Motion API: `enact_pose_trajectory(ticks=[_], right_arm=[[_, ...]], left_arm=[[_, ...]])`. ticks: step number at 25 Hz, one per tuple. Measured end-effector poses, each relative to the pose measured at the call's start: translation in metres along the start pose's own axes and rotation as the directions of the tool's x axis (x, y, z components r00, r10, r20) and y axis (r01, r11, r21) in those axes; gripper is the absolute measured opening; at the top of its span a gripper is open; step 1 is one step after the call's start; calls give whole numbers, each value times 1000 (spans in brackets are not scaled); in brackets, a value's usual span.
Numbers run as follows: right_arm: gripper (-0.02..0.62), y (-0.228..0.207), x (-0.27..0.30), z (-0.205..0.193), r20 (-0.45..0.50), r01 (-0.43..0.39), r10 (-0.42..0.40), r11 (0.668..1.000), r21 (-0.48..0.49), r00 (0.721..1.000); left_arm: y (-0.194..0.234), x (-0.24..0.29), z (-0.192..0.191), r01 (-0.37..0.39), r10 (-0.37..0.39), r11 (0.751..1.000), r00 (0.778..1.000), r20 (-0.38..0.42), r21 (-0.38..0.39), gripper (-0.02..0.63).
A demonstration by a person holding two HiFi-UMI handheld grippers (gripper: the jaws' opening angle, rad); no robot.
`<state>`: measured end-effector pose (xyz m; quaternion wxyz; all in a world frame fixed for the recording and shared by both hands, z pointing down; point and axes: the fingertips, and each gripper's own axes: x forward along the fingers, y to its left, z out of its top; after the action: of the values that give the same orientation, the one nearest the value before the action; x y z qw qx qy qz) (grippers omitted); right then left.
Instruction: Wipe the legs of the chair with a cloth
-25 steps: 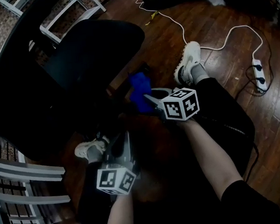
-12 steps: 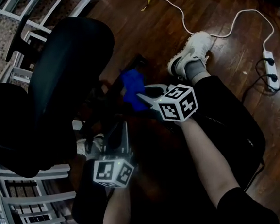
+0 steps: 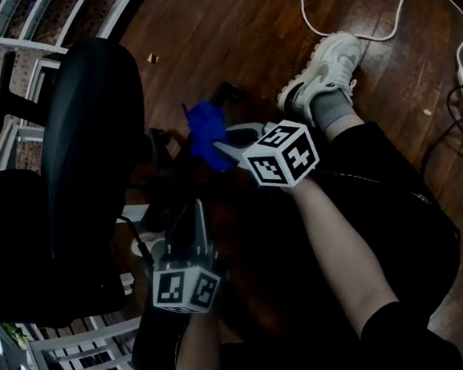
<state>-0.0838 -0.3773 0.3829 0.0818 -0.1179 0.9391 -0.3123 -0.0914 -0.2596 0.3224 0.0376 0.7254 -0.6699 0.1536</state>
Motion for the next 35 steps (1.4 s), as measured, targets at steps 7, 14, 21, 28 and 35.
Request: enact_pose_trajectory(ticks=[7,14,21,28,35], right_arm=[[86,-9,30,-13,-27,-49,49,999,2,998],[86,-15,110,-16,-239,-82,40,982,-168,970],[86,3,139,-29,-254,-145,111,982,-120,961],[86,-5,165,-61,-274,-97,76,993,-64,959],[87,-28,173,-62,-287,3,-6,1000,-10,958]], left_arm=[[12,13,-19,-8,10,1000,998,-63,18,5],[24,22,-20,2,4,999,994,-111,52,5],[28,30,-29,6,3,998,991,-136,66,5],[39,35,-35,-13,20,998,991,-136,58,5],[41,33,-40,-4,9,999,989,-145,35,5]])
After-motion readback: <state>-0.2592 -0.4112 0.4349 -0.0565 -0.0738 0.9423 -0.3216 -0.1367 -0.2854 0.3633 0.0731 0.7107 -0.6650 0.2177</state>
